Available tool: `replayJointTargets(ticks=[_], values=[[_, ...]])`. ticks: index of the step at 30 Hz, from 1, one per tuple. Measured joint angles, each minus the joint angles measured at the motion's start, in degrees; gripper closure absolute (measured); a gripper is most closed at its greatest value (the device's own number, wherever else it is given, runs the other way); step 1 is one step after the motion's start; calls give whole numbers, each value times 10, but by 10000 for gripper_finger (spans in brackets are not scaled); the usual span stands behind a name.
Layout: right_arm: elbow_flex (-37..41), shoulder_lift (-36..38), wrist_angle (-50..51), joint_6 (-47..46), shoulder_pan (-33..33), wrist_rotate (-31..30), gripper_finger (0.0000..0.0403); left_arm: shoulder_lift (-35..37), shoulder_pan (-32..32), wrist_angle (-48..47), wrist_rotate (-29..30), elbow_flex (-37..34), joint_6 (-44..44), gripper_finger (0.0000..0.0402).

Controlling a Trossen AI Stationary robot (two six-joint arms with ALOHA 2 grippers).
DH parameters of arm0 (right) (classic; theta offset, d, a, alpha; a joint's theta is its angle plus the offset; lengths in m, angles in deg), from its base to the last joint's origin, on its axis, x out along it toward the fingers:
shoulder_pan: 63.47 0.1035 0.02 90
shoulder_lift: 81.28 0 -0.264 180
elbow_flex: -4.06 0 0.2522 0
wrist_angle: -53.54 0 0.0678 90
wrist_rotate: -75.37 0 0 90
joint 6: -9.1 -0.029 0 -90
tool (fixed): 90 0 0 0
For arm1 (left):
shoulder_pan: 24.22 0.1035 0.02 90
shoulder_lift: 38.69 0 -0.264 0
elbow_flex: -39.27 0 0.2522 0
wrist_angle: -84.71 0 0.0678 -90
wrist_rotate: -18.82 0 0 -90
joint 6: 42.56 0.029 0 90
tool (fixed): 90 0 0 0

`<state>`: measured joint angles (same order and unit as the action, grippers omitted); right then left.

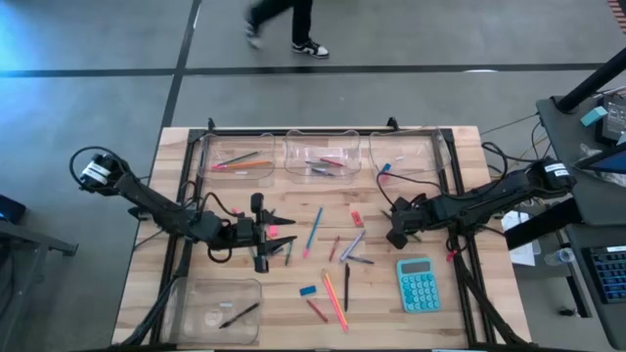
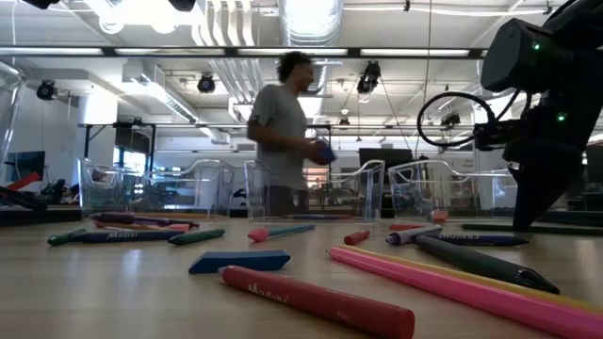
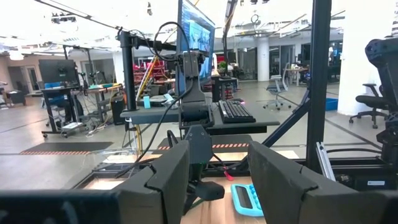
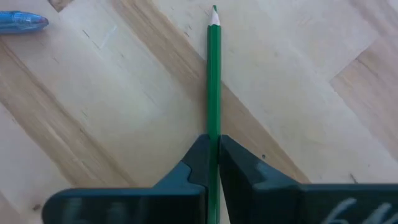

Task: Sort crayons/erasers/pens/pencils in bins
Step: Put the green colored pencil into the top left transparent bin

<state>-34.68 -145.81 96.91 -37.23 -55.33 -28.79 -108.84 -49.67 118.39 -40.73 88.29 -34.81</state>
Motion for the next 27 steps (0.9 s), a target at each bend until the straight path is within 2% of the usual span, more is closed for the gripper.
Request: replayJointTargets(ticks=[9,17,20,27], values=[[-32,86,-17,50,-1,-17,391,0,0,0,0,0,0,251],[-38,149,-152,132,0,-25,397,-5,7,-9,0,0,0,251],[-38,159,-193,153,0,-24,396,-19,17,-10,0,0,-6,251],[-37,140,-162,160,0,-23,393,-38,37,-9,0,3,-29,251]])
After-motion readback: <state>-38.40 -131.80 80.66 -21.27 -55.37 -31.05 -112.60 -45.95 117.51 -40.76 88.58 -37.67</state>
